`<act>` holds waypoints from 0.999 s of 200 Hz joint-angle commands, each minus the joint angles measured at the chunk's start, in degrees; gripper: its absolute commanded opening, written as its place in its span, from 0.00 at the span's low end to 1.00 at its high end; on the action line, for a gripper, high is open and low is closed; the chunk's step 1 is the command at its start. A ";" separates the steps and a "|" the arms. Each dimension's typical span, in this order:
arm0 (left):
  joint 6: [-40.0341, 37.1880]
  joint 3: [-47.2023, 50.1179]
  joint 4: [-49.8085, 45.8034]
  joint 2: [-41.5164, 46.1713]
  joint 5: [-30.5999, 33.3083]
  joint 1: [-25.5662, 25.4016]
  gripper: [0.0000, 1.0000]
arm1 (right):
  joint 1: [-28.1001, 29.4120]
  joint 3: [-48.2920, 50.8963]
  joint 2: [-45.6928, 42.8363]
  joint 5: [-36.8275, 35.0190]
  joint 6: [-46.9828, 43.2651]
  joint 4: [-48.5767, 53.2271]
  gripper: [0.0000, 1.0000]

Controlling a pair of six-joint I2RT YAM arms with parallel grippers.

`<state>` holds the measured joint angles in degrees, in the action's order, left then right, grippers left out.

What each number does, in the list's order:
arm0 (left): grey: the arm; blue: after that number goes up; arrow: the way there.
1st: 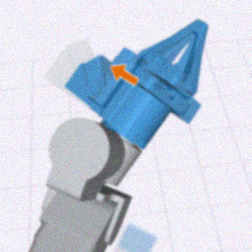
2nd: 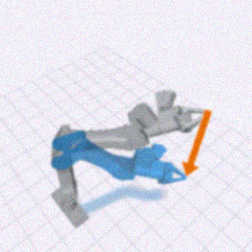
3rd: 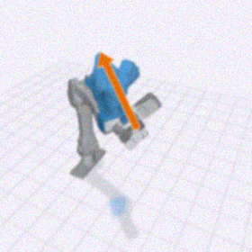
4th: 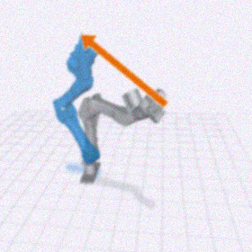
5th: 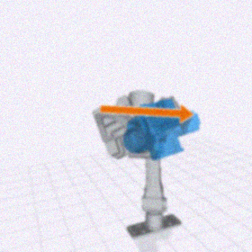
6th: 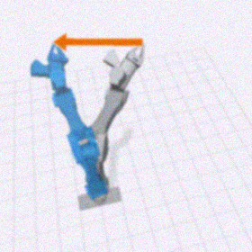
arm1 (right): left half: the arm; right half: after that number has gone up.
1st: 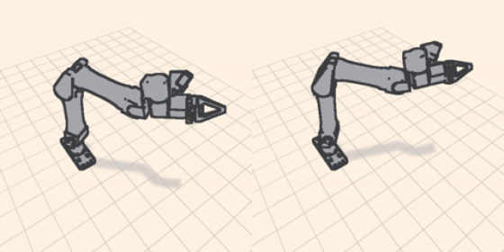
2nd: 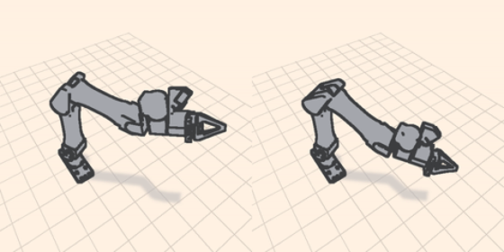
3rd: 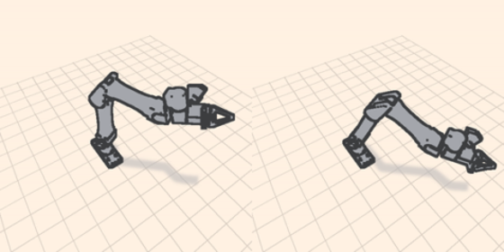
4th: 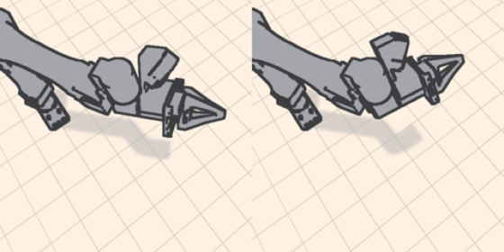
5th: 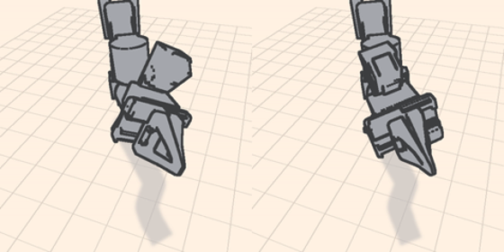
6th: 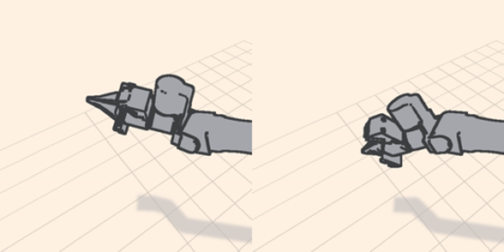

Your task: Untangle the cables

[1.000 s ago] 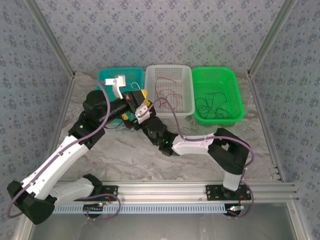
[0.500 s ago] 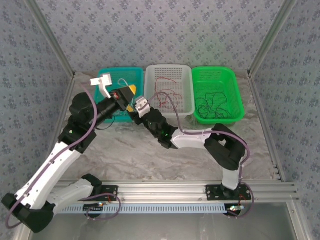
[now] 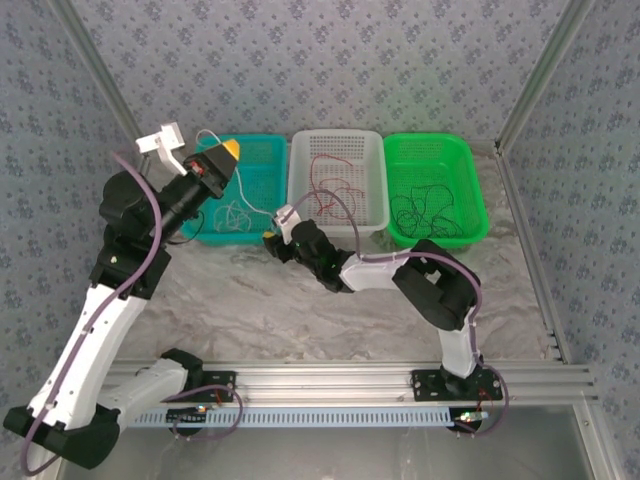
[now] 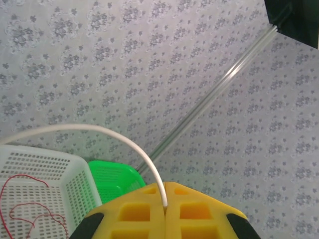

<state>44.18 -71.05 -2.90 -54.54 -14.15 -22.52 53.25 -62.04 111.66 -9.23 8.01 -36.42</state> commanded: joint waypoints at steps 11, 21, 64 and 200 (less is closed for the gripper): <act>2.95 -3.22 2.10 -2.00 -4.54 4.45 0.00 | 0.31 2.89 -0.23 3.89 4.41 4.47 0.49; 2.81 -4.58 1.89 -2.42 -5.07 5.81 0.00 | 0.73 3.98 -1.14 3.77 4.56 3.79 0.54; 1.27 -12.08 0.00 -5.73 -6.51 11.61 0.00 | 2.00 6.73 -8.20 2.76 6.22 3.73 0.99; -0.57 -15.95 2.84 -22.78 -11.50 20.23 0.00 | 3.61 5.29 -24.61 2.09 6.84 22.45 1.00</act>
<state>45.69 -88.09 -3.05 -76.23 -24.47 -2.61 56.45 -59.66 91.15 -6.57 13.63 -17.30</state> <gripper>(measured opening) 0.042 0.999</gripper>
